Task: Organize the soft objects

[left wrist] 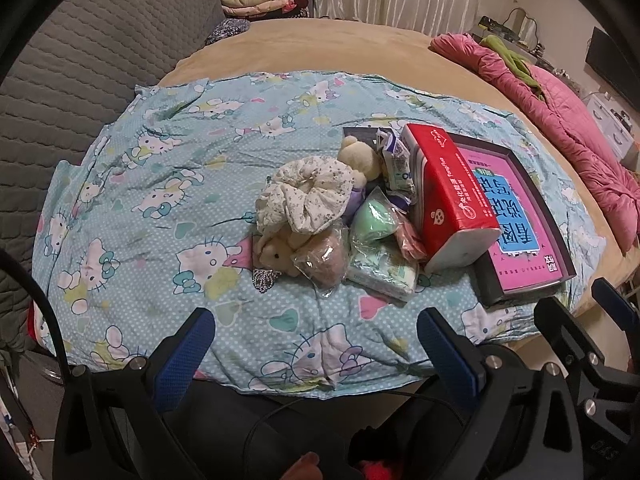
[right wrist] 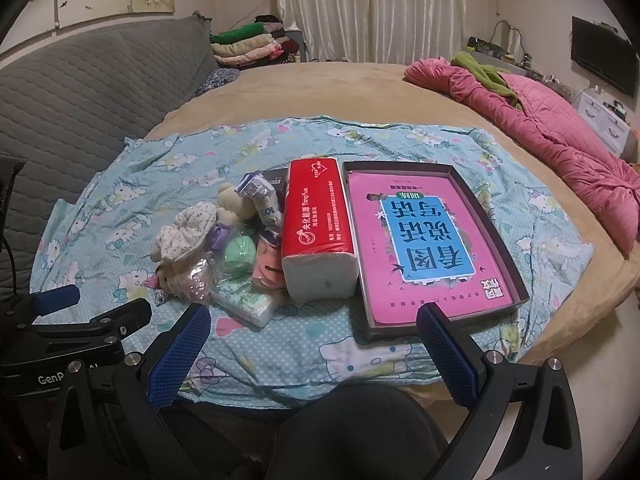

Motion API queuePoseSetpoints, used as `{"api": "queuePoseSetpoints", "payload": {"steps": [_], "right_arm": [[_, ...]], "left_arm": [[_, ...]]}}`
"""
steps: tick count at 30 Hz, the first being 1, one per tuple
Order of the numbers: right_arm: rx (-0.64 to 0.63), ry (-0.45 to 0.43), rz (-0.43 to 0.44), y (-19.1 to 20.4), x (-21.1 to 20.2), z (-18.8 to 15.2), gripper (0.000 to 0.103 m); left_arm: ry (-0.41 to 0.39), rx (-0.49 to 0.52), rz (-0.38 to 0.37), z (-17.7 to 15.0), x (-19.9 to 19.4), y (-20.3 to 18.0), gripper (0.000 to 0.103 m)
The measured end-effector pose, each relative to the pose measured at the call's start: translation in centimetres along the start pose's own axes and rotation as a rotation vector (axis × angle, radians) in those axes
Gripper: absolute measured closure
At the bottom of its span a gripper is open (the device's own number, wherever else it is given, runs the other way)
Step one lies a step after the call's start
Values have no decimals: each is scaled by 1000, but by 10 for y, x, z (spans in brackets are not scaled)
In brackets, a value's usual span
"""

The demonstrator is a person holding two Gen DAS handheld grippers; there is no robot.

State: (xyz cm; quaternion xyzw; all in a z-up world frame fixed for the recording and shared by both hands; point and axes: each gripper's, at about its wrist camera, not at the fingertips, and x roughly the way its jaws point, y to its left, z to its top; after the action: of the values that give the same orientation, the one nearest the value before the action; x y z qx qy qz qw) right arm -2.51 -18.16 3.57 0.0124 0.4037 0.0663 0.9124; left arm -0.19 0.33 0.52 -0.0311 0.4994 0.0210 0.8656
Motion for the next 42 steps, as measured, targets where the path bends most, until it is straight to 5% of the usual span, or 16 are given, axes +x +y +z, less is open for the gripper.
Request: {"api": "queuePoseSetpoints", "payload": {"steps": [42], "right_arm": [[-25,26,4,5,12,2,0]], "left_arm": [[23,-55,-35,0,14,18,1]]}}
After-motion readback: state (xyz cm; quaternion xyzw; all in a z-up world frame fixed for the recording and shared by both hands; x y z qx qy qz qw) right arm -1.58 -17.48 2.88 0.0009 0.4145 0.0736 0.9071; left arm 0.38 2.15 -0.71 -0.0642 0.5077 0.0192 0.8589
